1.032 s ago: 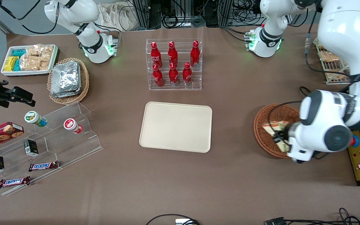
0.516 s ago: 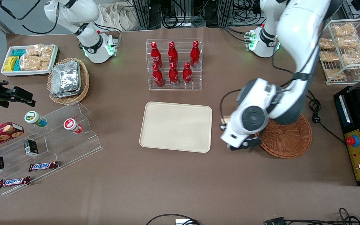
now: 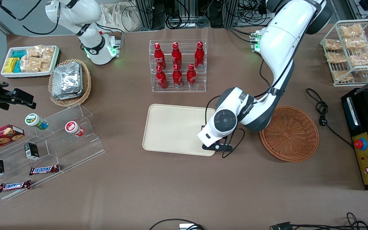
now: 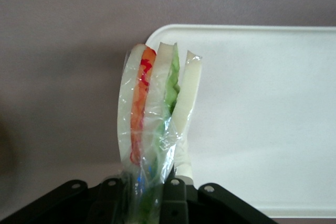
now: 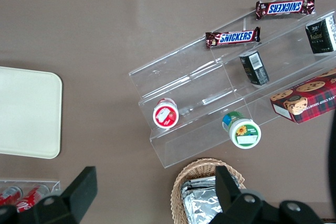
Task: Place sandwich from basket to tray
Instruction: 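Lower the sandwich onto the tray and open the left gripper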
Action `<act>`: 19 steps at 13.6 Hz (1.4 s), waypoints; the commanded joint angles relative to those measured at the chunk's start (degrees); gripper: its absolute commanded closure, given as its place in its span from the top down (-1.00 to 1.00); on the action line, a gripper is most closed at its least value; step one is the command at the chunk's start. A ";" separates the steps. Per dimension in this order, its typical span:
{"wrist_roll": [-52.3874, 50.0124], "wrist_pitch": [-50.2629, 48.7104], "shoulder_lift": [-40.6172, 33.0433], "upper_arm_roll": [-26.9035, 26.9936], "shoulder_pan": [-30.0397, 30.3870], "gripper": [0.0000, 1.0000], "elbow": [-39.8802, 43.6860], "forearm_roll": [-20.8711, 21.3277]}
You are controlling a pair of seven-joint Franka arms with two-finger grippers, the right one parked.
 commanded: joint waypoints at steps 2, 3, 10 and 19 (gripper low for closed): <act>0.45 3.00 3.43 -0.94 -0.81 -1.00 1.38 0.04; 0.18 3.27 3.87 -0.94 -0.81 -0.98 1.38 0.04; 0.00 3.71 4.23 -0.85 -2.65 1.00 0.85 0.04; -0.61 -0.67 -6.83 -0.23 -1.08 1.00 0.16 0.92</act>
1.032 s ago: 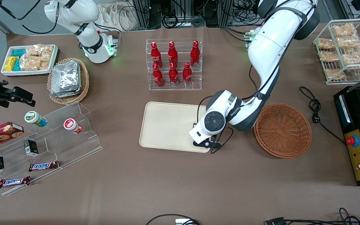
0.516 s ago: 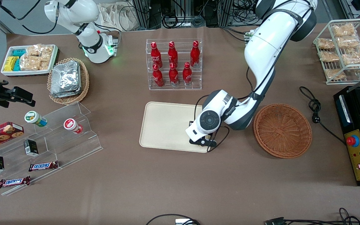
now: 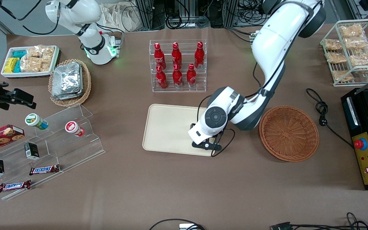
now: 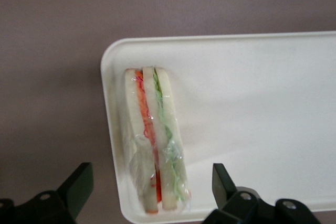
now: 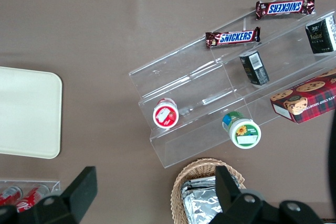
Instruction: Place sandwich from basket to tray
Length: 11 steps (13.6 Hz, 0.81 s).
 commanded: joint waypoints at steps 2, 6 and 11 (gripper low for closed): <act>-0.73 -1.48 -11.54 0.49 3.64 1.00 -7.75 0.84; 0.32 3.60 -28.14 0.49 7.07 1.00 -27.85 0.85; 13.46 -2.77 -35.31 1.02 16.80 1.00 -30.83 0.32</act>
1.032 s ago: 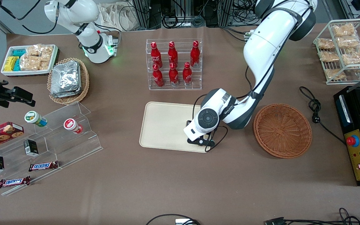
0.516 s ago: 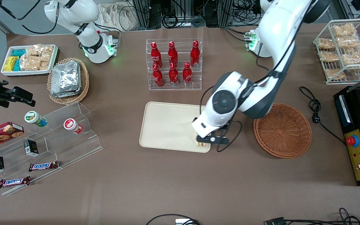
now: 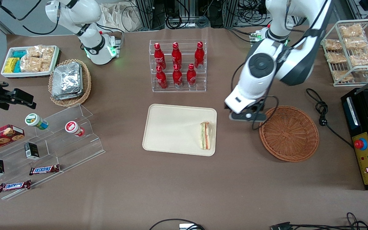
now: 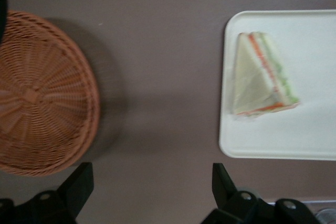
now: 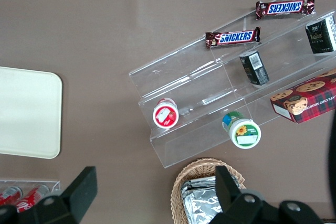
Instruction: Place sandwich from basket to tray
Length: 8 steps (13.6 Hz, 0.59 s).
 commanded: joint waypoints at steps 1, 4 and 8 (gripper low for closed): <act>8.82 -4.70 -1.92 -0.09 8.51 1.00 2.81 -0.54; 9.63 -10.32 -1.31 -0.09 18.36 1.00 8.88 -0.63; 9.63 -18.24 -0.25 0.00 22.68 1.00 14.34 -0.71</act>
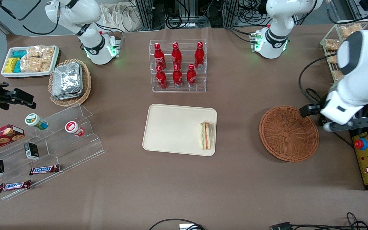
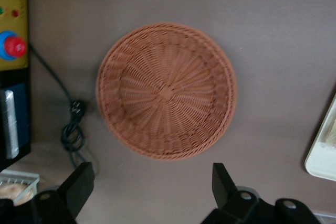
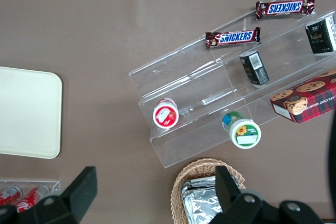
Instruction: Place sandwich from basket to tray
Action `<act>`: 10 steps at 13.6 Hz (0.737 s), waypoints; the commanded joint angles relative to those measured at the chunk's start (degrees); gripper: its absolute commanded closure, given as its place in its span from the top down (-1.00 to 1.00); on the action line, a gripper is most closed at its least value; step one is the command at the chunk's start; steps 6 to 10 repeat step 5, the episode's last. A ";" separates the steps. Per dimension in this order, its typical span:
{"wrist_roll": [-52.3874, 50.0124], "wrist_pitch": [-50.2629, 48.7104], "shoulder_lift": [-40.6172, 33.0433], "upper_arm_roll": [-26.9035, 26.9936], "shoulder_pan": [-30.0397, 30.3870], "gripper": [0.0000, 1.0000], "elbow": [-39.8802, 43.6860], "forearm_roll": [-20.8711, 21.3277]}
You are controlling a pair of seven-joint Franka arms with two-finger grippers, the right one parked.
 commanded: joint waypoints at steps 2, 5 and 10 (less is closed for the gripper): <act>-0.60 -3.30 4.03 -1.03 2.42 1.00 6.24 -0.77; -0.60 -5.06 6.68 -1.03 2.96 1.00 10.04 -2.27; -0.60 -5.06 6.68 -1.03 2.96 1.00 10.04 -2.27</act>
